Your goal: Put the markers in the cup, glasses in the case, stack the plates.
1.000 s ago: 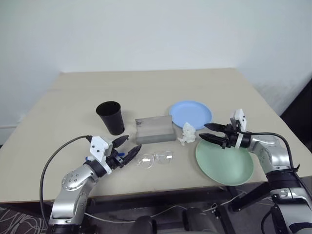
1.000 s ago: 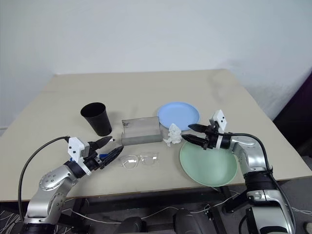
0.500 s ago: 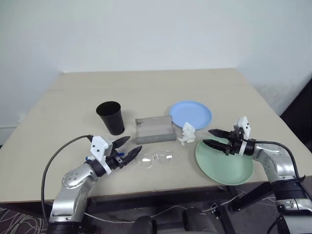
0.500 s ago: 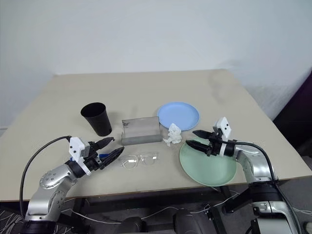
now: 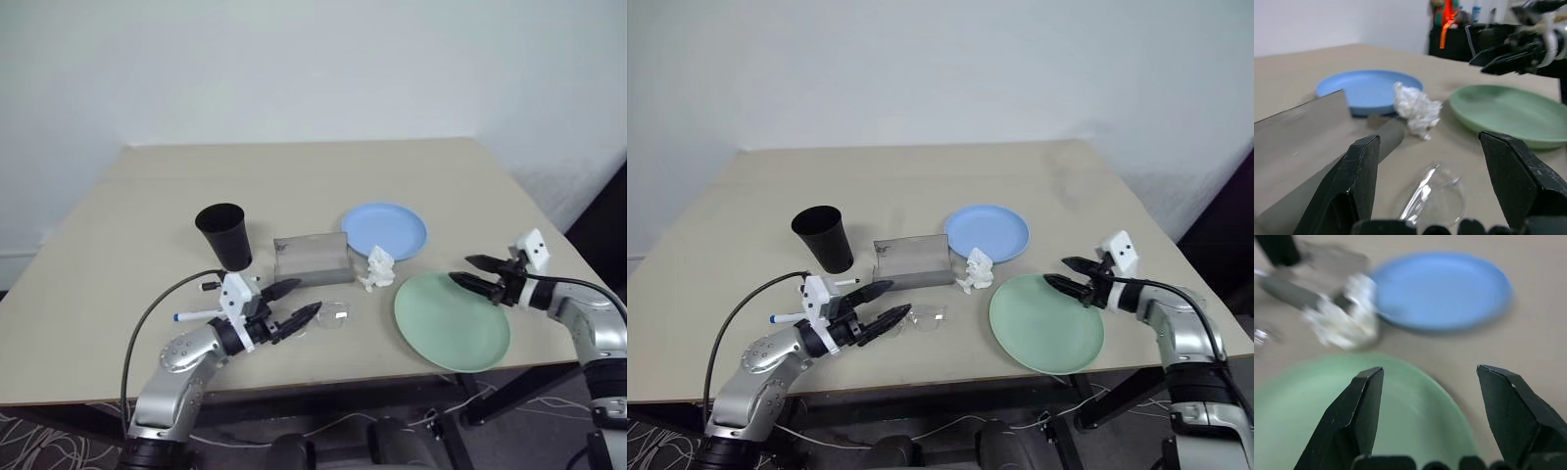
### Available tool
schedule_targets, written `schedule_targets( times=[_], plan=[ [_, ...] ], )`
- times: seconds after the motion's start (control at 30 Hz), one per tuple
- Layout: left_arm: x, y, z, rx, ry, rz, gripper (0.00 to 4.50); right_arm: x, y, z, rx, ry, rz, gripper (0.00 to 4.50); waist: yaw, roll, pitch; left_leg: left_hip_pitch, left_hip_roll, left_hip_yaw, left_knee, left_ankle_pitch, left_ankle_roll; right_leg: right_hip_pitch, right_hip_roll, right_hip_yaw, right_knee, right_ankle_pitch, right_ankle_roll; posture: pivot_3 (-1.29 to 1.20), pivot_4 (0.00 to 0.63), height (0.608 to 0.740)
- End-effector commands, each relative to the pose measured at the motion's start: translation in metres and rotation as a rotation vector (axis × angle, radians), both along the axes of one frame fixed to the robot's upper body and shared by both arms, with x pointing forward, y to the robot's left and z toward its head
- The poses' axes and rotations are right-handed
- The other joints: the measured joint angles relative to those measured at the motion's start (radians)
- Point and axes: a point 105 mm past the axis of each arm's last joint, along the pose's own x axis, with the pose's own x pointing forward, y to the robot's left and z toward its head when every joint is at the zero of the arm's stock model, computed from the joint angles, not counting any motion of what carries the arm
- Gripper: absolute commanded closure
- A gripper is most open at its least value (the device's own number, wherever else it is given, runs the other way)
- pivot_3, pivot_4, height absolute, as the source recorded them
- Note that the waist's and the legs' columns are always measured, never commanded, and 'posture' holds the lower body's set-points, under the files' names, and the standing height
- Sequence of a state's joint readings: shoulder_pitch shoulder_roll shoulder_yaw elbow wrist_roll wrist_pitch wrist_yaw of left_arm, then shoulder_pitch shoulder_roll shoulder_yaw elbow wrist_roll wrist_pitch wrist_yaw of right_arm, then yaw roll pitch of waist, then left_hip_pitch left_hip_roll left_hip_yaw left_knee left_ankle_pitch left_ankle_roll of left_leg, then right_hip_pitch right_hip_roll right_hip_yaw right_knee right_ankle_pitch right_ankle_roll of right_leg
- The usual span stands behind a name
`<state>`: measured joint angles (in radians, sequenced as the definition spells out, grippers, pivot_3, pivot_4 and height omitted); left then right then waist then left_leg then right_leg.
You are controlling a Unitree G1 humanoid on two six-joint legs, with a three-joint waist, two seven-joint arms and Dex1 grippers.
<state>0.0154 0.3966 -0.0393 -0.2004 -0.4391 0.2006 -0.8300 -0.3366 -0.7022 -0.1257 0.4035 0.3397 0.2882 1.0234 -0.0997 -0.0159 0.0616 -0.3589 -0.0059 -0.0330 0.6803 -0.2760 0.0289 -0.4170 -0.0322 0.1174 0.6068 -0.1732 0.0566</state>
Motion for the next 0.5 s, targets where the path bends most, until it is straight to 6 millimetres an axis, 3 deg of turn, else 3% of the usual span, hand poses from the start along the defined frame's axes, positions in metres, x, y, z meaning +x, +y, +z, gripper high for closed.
schedule_targets(
  times=[0.03,0.23,0.5],
  plan=[
    [-0.002,-0.012,0.012,-0.003,-0.051,-0.052,1.1,0.004,-0.021,0.014,-0.044,-0.036,-0.051,1.2,-0.002,0.0,0.0,0.0,0.0,0.0,0.0,0.0,0.0,0.0,0.0,0.0,0.0,0.0,0.0,0.0,0.0,0.737],
    [-0.003,-0.021,0.011,-0.008,-0.046,-0.09,1.1,-0.004,-0.037,0.001,-0.048,0.078,-0.074,1.2,-0.006,0.0,0.0,0.001,0.0,0.004,0.001,0.0,0.001,0.0,0.001,0.004,0.0,0.0,0.0,0.0,0.0,0.737],
    [-0.003,-0.022,0.01,-0.008,-0.045,-0.096,1.1,-0.012,-0.034,-0.008,-0.009,0.207,-0.038,1.2,-0.006,0.0,0.0,0.001,0.0,0.005,0.004,0.001,0.002,0.001,0.001,0.005,0.0,0.0,0.0,0.0,0.0,0.737]
  ],
)
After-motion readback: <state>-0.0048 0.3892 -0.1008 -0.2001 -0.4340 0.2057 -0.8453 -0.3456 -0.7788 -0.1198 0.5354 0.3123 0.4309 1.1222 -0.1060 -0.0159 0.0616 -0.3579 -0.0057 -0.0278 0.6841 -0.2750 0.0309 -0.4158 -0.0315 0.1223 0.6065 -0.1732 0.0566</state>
